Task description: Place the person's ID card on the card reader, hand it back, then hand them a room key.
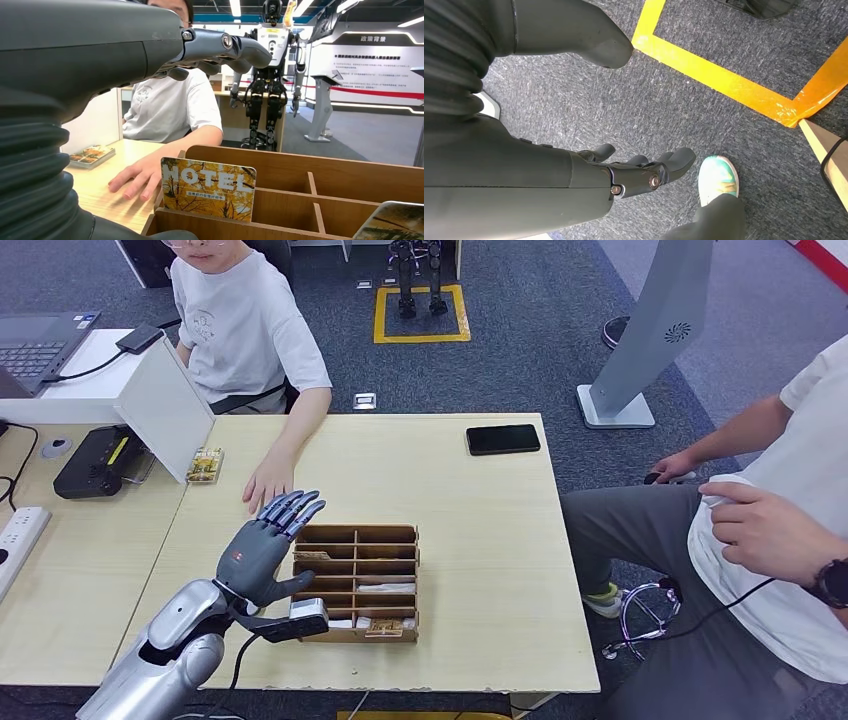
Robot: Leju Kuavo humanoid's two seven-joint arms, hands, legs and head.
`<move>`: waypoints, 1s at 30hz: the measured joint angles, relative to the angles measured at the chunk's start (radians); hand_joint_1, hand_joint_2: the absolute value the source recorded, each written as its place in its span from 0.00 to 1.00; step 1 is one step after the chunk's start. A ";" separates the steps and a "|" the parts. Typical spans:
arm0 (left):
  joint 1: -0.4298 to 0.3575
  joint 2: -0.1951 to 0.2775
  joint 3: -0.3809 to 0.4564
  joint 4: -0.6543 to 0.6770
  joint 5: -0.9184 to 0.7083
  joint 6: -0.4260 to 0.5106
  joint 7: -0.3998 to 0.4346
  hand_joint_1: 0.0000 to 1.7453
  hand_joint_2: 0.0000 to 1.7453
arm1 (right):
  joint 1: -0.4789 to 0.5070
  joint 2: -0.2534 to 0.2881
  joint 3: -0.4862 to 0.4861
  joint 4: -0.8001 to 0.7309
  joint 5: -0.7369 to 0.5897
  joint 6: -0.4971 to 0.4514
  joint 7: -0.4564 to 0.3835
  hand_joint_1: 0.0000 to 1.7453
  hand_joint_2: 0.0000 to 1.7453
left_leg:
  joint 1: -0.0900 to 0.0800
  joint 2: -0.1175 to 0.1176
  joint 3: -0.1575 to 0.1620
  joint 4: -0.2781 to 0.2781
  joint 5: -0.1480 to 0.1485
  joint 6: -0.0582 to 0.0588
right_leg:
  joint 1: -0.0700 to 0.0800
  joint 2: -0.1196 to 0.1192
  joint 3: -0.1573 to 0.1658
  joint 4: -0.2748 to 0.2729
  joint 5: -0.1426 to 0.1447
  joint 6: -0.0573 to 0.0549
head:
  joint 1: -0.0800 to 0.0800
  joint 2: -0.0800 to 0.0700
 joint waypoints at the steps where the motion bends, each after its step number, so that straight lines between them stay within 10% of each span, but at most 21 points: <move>1: 0.000 0.000 0.000 0.000 0.001 0.000 0.000 0.00 1.00 | 0.000 0.000 0.000 0.000 0.000 0.000 0.000 0.00 1.00 | 0.000 0.000 0.000 0.000 0.000 0.000 | 0.000 0.000 0.000 0.000 0.000 0.000 | 0.000 0.000; 30: 0.005 -0.009 0.000 0.000 -0.068 0.017 0.040 0.00 1.00 | -0.001 0.000 -0.009 -0.002 0.021 0.003 0.000 0.00 1.00 | 0.000 0.000 0.000 0.000 0.000 0.000 | 0.000 0.000 0.000 0.000 0.000 0.000 | 0.000 0.000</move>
